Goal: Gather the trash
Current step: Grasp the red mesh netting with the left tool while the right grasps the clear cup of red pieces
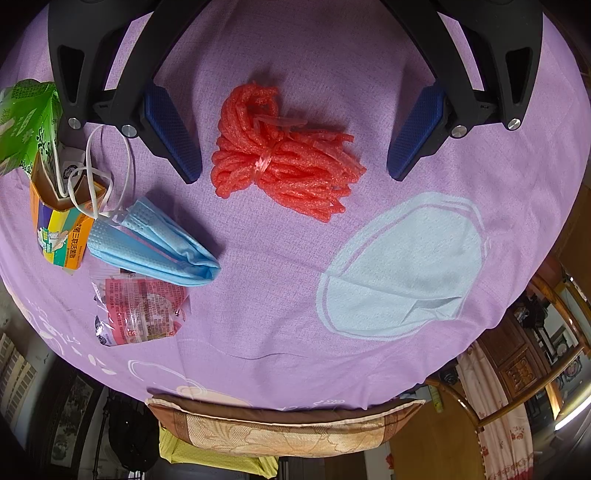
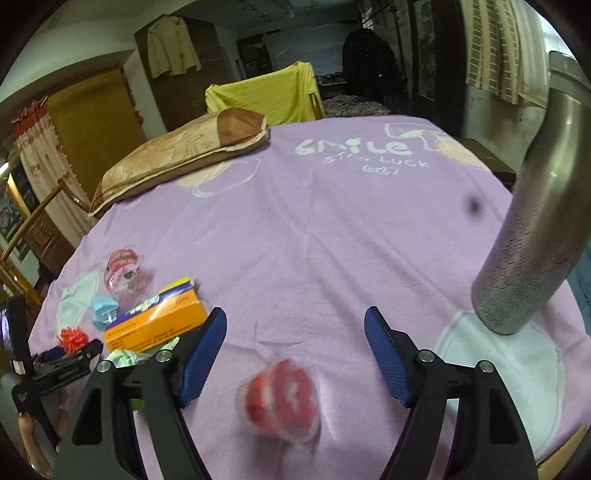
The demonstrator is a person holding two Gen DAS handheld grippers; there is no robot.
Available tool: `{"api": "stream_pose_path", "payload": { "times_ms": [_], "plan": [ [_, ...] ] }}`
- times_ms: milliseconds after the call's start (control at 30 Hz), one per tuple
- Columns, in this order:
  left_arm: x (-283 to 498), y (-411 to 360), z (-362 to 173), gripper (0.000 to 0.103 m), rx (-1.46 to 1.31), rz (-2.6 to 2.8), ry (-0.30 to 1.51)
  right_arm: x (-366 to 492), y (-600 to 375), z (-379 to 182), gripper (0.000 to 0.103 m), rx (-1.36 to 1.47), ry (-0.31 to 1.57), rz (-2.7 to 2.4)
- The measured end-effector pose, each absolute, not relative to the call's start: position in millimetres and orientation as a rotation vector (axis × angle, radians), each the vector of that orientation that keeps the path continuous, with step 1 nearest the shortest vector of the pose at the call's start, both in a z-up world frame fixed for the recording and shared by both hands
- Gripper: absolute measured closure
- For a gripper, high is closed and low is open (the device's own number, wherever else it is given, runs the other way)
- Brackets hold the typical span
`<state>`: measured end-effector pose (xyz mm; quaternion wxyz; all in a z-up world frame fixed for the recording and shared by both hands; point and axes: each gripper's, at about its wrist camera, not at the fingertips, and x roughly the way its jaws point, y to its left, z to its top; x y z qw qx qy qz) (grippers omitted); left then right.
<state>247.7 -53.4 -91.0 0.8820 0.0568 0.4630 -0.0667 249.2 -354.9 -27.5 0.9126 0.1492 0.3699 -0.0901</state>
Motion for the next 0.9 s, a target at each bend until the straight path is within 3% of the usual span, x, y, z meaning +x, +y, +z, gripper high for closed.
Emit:
{"api": "stream_pose_path", "payload": {
  "times_ms": [333, 767, 833, 900],
  "plan": [
    [247.5, -53.7, -91.0, 0.005, 0.118, -0.139, 0.964, 231.8, -358.0, -54.9, 0.022, 0.467, 0.866, -0.114],
    [248.8, -52.7, -90.8, 0.005, 0.122, -0.146, 0.968, 239.1, -324.5, -61.3, 0.023, 0.208, 0.879, -0.154],
    [249.7, -53.0, -90.3, 0.006, 0.123, -0.151, 0.971, 240.1, -323.2, -63.9, 0.055, 0.182, 0.885, -0.164],
    [250.2, -53.0, -89.3, 0.011, 0.123, -0.165, 0.967, 241.4, -322.5, -66.6, 0.065, 0.177, 0.897, -0.160]
  ]
}}
